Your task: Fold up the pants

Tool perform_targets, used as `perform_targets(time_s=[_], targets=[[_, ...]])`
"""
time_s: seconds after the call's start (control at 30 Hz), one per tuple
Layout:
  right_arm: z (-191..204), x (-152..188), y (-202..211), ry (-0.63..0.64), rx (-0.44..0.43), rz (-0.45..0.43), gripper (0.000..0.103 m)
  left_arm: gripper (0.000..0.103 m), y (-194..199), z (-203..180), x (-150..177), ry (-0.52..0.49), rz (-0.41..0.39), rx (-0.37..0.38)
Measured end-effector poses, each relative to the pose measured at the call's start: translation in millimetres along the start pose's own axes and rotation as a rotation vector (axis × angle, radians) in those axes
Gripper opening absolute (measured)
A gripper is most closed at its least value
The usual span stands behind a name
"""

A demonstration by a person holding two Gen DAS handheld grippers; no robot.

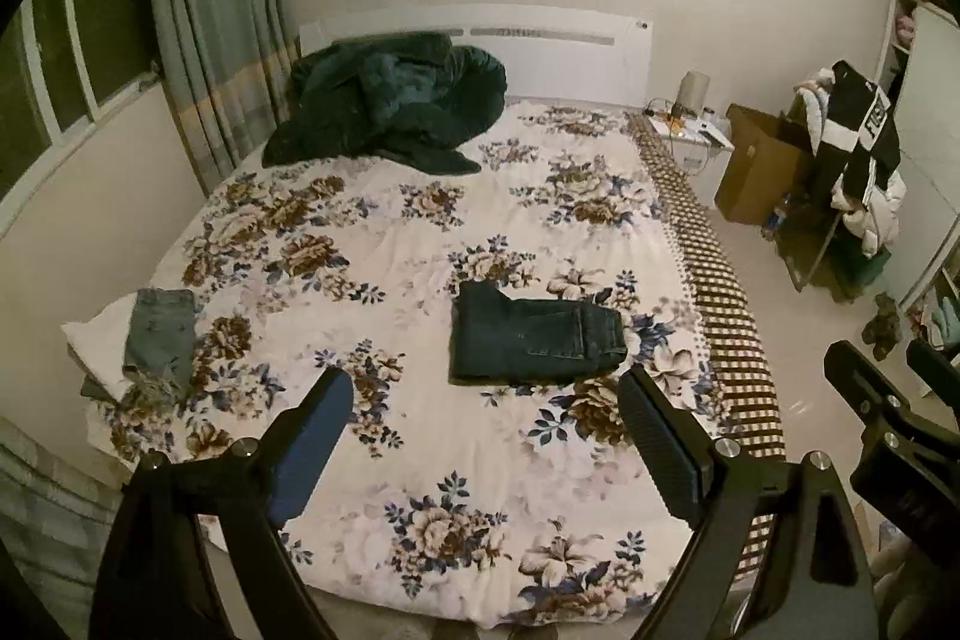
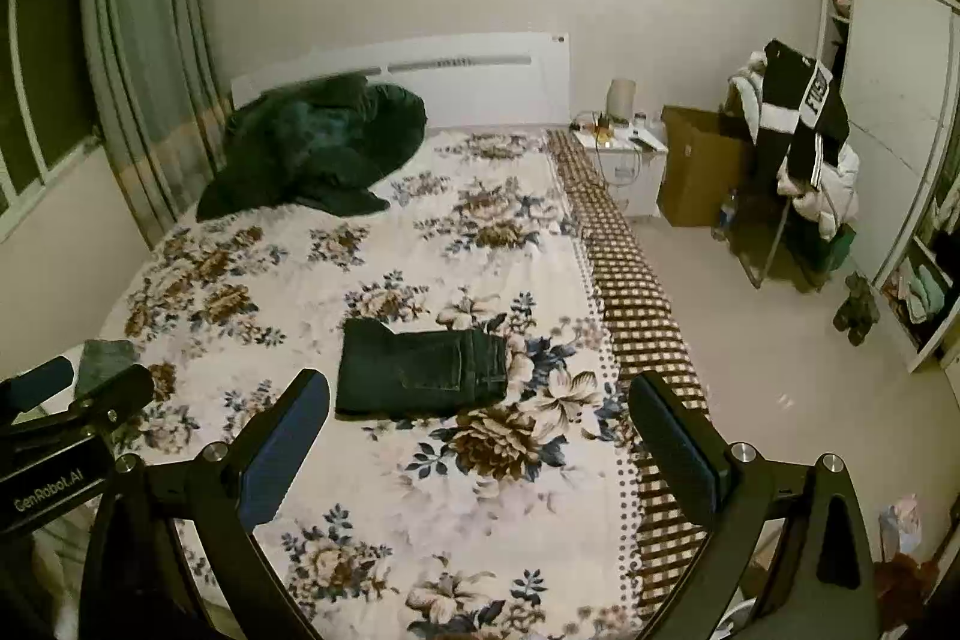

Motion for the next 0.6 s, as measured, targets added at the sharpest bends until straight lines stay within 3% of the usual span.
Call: perform_targets(time_s=[0.33,0.4,0.43,0.6], targets=[[7.8,-12.9,120.8,0.005,-0.028,-0.066,0.102,0.09,60.2,5.2,3.8,-0.01,-0.059,0.009],[7.1,-12.6,133.2,0.0,-0.029,-0.069,0.103,0.093,65.4,5.2,7.5,-0.006,-0.061,0.019],[7.5,-12.2,138.7,0.003,-0.029,-0.072,0.103,0.102,66.2,4.5,8.7,-0.007,-0.062,0.026],[6.1,-11.1,143.6,0.009,-0.014,-0.064,0.103,0.103,69.5,3.5,12.2,-0.011,-0.054,0.011]])
Point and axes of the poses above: each gripper's, at about its wrist camera, not at the fingertips, and y roughly against the way its jaws point, z to its left, x to its underside, the point moved 4 cm from there along -y, roughly the way its jaws point, and after that the axes turned 11 degrees about -y, right-handed, at the moved point
